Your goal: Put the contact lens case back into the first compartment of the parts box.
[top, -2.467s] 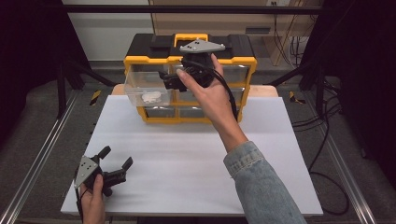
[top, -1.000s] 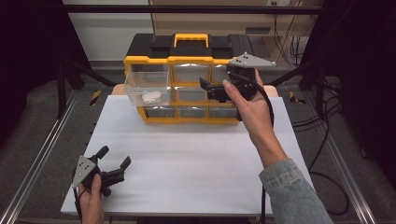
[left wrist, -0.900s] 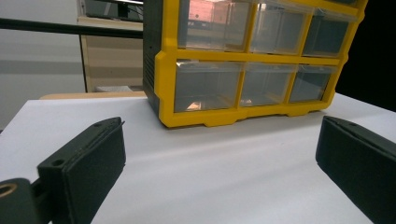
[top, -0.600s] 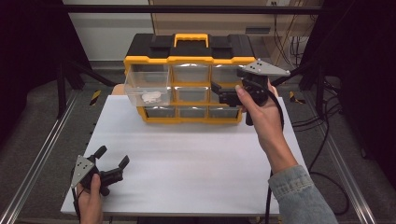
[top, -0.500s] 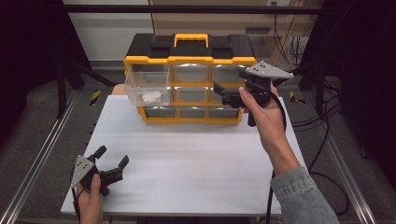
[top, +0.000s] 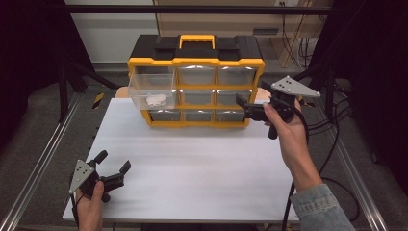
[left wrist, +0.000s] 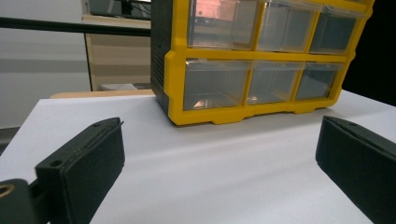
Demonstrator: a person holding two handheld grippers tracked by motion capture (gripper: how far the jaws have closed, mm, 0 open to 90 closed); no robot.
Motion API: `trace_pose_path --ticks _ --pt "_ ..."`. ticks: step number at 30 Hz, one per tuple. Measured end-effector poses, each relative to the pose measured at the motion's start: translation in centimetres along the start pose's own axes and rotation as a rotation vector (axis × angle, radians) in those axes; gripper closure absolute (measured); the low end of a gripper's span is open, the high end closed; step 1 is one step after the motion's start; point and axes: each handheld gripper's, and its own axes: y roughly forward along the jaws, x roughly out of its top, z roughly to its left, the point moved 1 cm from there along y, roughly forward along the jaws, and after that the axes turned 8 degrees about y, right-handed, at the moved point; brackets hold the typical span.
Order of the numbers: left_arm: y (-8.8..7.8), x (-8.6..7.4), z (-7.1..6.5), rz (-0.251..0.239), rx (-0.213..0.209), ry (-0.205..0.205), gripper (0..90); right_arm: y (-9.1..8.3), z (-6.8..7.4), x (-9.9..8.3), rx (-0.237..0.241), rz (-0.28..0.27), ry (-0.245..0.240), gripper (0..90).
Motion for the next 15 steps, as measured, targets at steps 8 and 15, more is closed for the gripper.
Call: trace_pose_path --ticks 8,15 --pt "-0.3 0.2 0.3 -0.023 -0.036 -0.021 1.0 -3.4 -2.2 -4.2 -0.014 0.007 -0.009 5.4" --pt "-0.3 0.1 0.2 -0.007 -0.039 -0.007 1.2 -7.2 -3.7 -9.9 -0.005 0.026 -0.019 5.9"
